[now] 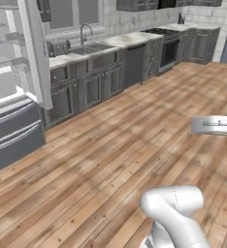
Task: Transport the chicken drumstick and squash to the fridge. Place the chicken drumstick on the rack containing meat and place the squash on the rack containing the vegetable, ensuring meats and vegetables are on different racks.
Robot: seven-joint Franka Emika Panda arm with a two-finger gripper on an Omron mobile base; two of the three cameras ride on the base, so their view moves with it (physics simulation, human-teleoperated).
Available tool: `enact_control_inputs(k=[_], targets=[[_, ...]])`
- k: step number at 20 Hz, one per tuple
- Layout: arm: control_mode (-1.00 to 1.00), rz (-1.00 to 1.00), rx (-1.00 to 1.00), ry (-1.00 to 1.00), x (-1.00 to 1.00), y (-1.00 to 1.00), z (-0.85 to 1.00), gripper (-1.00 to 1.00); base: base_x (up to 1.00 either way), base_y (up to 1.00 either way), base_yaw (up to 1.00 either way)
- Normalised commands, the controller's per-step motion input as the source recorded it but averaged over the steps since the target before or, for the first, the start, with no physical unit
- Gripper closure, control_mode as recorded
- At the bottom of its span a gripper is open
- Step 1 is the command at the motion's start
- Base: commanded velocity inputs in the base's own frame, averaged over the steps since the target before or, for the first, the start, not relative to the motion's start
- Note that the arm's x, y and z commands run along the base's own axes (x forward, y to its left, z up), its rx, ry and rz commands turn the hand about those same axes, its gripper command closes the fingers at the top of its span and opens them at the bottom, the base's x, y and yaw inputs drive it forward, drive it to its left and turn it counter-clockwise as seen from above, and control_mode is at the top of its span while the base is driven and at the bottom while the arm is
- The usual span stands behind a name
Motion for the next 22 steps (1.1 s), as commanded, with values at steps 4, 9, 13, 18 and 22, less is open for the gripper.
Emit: enact_control_inputs(k=[4,9,13,18,22], targets=[[1.0,0.0,0.0,0.0,0.0,0.0,0.0,-1.0,-1.0,-0.67,-0.37],[1.0,0.0,0.0,0.0,0.0,0.0,0.0,-1.0,-0.94,-1.0,-0.3],[1.0,0.0,0.0,0.0,0.0,0.0,0.0,-1.0,-0.54,-1.0,-0.12],[1.0,0.0,0.0,0.0,0.0,0.0,0.0,-1.0,-0.36,-1.0,0.0],[1.0,0.0,0.0,0.0,0.0,0.0,0.0,-1.0,-0.43,-1.0,0.03]])
